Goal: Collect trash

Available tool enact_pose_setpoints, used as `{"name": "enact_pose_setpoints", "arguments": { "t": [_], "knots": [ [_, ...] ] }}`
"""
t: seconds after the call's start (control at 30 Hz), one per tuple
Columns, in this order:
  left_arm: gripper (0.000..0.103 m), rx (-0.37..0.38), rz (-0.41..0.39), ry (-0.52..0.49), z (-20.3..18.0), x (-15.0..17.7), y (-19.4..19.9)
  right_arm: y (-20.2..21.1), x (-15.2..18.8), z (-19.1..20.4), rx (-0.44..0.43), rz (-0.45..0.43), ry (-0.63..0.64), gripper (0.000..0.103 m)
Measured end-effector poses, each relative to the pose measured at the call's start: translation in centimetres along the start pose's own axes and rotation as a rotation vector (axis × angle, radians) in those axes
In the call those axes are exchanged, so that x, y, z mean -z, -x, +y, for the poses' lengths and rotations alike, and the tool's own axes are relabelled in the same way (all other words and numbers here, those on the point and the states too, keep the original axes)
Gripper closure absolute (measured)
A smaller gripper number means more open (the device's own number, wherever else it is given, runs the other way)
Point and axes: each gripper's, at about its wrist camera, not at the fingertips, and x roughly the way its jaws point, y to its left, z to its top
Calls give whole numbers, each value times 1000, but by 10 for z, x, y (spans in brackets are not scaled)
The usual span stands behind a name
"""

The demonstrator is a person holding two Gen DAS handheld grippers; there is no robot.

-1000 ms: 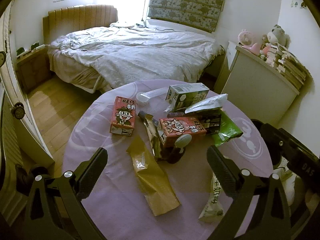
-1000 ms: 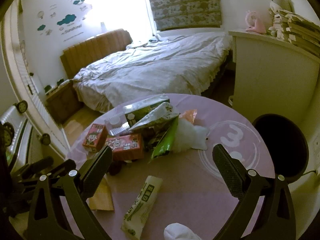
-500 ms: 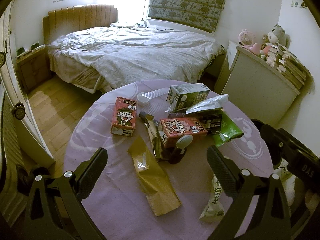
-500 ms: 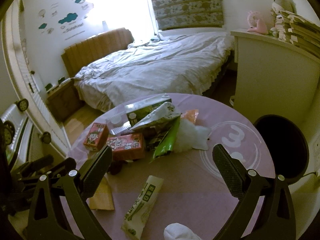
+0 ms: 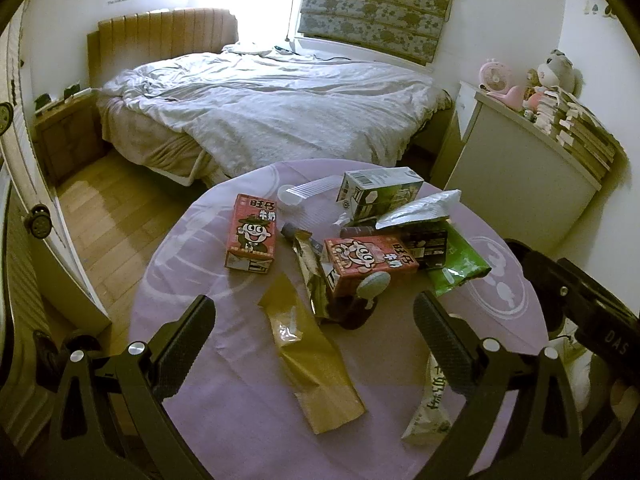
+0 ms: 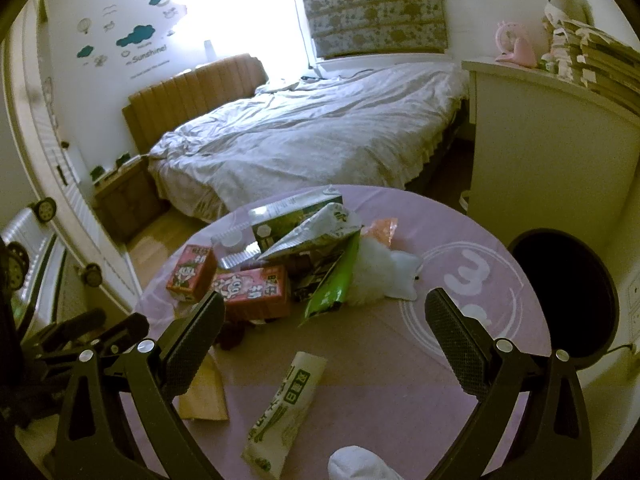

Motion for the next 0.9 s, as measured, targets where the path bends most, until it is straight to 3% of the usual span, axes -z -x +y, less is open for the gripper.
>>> {"name": "enact_pose_setpoints", "arguments": {
  "t": [0.27, 0.4, 0.47, 0.53, 0.6, 0.63, 0.7, 0.73, 0.87, 0.9],
  "knots": [
    [5, -17, -6, -25, 3, -1, 1, -9, -2, 0, -33, 25, -21, 4],
    [5, 5, 15, 11, 30, -3, -19, -22, -37, -2, -73, 97, 22, 4],
    [5, 22, 27, 38, 50, -6, -33, -36, -60, 2, -83, 162, 116, 4],
    [5, -11, 41, 8, 55, -13, -44, -51, -78, 15, -115, 186, 239, 4],
    [5, -14, 62, -2, 67, -18, -57, -70, -91, 36, -148, 207, 451, 4],
    [5, -16, 88, -3, 71, -19, -63, -76, -92, 39, -198, 224, 494, 5],
    [5, -12, 129, 0, 81, -22, -78, -92, -100, 55, -200, 204, 688, 6],
    [5, -14, 141, -4, 84, -23, -83, -108, -104, 60, -212, 234, 802, 7],
    [5, 29, 176, 5, 92, -28, -102, -158, -112, 81, -236, 318, 1047, 19],
    [5, 8, 180, -19, 89, -31, -107, -170, -112, 83, -248, 351, 1090, 22]
  ]
}}
